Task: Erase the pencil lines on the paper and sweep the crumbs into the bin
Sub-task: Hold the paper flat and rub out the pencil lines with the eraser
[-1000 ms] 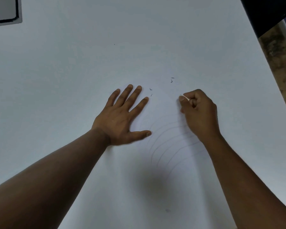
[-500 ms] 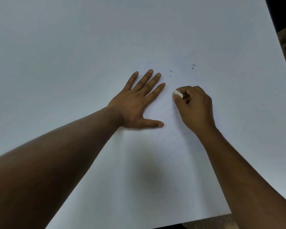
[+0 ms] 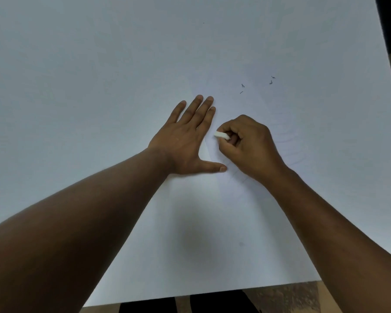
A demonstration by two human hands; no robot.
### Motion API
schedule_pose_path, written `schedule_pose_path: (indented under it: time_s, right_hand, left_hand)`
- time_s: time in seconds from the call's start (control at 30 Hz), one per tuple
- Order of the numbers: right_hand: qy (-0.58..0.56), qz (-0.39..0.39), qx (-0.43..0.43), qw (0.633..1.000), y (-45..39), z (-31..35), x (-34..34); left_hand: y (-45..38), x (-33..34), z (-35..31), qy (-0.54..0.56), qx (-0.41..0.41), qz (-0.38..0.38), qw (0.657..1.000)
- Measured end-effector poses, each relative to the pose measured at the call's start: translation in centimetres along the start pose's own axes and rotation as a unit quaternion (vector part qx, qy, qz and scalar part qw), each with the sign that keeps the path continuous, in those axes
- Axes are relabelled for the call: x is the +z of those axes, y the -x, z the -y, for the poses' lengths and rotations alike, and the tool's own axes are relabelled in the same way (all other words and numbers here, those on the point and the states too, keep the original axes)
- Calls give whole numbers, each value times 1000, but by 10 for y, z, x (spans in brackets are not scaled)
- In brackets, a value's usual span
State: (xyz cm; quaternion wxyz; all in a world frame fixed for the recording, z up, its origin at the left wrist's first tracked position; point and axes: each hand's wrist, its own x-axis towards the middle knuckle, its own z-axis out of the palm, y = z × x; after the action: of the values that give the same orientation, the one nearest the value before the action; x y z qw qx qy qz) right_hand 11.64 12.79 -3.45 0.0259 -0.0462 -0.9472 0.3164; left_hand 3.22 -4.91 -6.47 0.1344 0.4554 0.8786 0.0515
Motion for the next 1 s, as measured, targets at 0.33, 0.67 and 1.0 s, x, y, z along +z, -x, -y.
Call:
schedule_pose_path:
  time_s: [0.33,0.67,1.0]
  right_hand:
    - [113,-23,-55,992,-18,-11,4]
    - [76,-25,-49,996,-16,-9,1]
    - [130,-66,-46,988,-36,-20,0]
  left_hand:
    - [0,0,0,-15,-1,3,1000]
    - [0,-1,-2,-13,-6,4,1000]
    - [0,-3,-3,-17,-9,15,1000]
